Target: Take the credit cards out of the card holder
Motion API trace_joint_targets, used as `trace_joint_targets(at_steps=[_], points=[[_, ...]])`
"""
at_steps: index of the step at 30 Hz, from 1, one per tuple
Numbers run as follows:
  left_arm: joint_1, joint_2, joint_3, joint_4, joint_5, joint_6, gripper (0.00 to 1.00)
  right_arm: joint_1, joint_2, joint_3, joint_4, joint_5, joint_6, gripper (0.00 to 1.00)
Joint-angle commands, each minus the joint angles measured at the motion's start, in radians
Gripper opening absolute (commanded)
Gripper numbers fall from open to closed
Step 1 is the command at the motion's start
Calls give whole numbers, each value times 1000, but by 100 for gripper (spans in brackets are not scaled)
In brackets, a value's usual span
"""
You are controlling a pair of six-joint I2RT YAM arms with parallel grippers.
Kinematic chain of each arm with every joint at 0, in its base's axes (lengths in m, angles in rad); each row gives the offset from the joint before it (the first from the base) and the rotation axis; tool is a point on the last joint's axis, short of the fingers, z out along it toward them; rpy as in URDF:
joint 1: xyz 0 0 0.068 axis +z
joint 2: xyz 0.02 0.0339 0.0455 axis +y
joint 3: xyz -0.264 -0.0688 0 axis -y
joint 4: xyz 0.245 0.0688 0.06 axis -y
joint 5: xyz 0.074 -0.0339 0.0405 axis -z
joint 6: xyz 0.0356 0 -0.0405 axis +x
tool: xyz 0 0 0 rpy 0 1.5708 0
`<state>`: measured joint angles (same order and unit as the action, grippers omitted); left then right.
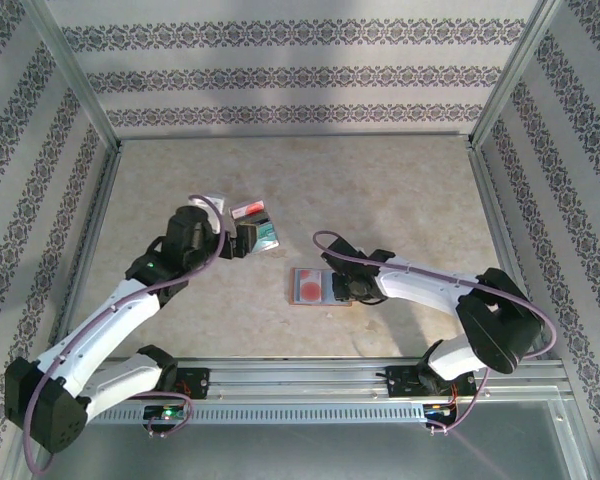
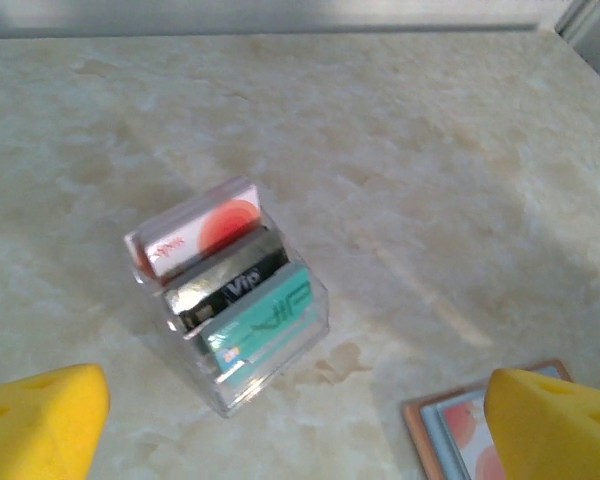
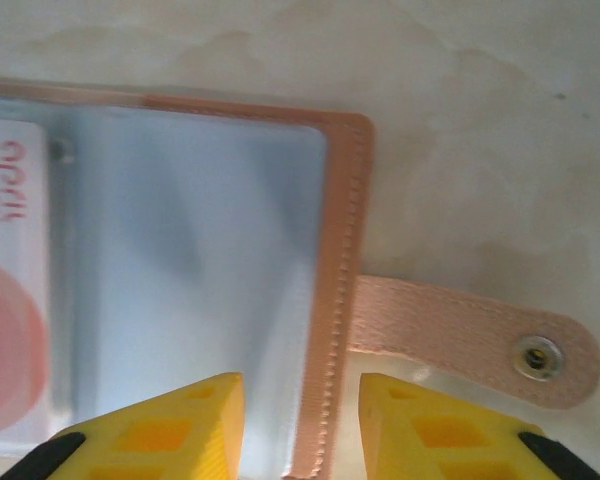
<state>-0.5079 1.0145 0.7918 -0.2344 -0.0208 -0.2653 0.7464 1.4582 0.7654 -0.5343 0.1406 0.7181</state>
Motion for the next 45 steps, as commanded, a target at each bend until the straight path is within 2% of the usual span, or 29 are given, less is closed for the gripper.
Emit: trace_joint_targets(at_steps=[1, 4, 11, 15, 20, 28, 39, 45], points=[[-104, 42, 16, -40, -140, -3, 95, -31, -42, -40, 10, -9, 27, 35], [-191, 90, -4, -13, -168, -45, 94, -58, -75, -63, 10, -12, 27, 34], [-347, 232, -43, 86, -140, -153, 83, -113, -192, -95, 32, -50, 31, 33], [-399, 340, -42, 134, -99, -193, 71, -120, -259, -105, 86, -109, 35, 33], [-406, 425, -74, 255, -32, -255, 51, -120, -260, -116, 183, -220, 54, 33], [-380, 526, -103, 417, 62, -314, 34, -119, -156, -140, 366, -363, 96, 30], [-323, 627, -108, 517, 149, -346, 23, -107, -53, -127, 454, -426, 104, 28], [-316, 642, -114, 517, 168, -352, 22, -101, -7, -123, 479, -441, 104, 28]])
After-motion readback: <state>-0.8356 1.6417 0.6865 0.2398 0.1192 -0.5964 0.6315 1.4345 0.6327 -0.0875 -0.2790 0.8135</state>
